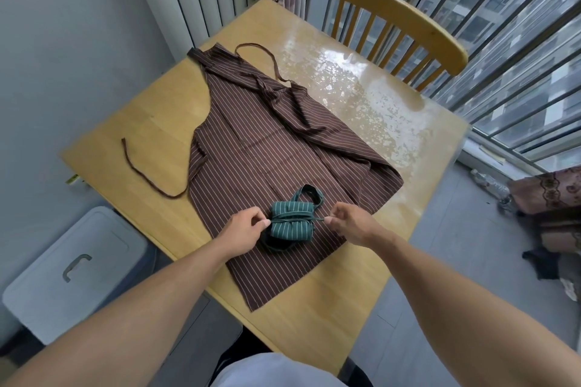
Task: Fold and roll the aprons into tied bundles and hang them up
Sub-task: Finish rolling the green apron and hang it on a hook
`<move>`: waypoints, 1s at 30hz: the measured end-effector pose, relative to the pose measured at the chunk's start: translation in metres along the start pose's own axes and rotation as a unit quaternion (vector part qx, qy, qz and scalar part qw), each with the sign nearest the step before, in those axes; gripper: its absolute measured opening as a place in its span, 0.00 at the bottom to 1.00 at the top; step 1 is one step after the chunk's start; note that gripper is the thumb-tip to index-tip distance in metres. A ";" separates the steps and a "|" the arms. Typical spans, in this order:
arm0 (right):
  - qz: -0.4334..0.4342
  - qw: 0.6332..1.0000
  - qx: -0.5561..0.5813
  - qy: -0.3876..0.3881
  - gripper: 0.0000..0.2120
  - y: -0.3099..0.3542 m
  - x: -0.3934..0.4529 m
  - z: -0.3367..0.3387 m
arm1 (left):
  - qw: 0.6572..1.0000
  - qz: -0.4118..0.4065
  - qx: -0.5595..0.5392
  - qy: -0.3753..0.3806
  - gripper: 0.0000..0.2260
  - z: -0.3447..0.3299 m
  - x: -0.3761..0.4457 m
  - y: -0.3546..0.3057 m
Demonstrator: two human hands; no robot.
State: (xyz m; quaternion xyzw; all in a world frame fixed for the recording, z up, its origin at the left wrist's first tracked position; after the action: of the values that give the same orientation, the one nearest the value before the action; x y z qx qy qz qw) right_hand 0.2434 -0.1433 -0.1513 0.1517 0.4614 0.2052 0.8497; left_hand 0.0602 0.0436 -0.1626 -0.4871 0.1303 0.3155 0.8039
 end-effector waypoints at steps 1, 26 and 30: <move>-0.007 0.998 0.056 0.009 0.12 0.000 -0.001 0.002 | 0.999 0.002 -0.034 -0.010 0.11 0.002 0.000 0.001; 0.192 0.977 0.013 -0.091 0.06 0.080 -0.026 -0.009 | 0.966 -0.037 -0.226 -0.116 0.04 -0.022 0.003 -0.035; 0.258 0.952 -0.137 -0.089 0.08 0.092 -0.019 -0.011 | 0.973 -0.050 -0.207 -0.090 0.06 -0.024 0.006 -0.036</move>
State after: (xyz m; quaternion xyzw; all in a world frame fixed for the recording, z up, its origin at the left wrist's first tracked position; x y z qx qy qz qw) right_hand 0.2056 -0.0722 -0.1025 0.1650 0.2966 0.4649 0.8177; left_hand 0.0897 0.0134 -0.1526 -0.6185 -0.0350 0.3376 0.7087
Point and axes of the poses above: each hand's wrist, its own x-axis towards the middle knuckle, its own z-axis out of the back of the hand, y = z × x, the point moved 7 cm from there along x, towards the middle knuckle, and after that the axes turned 9 degrees about -z, right-handed, at the moved point
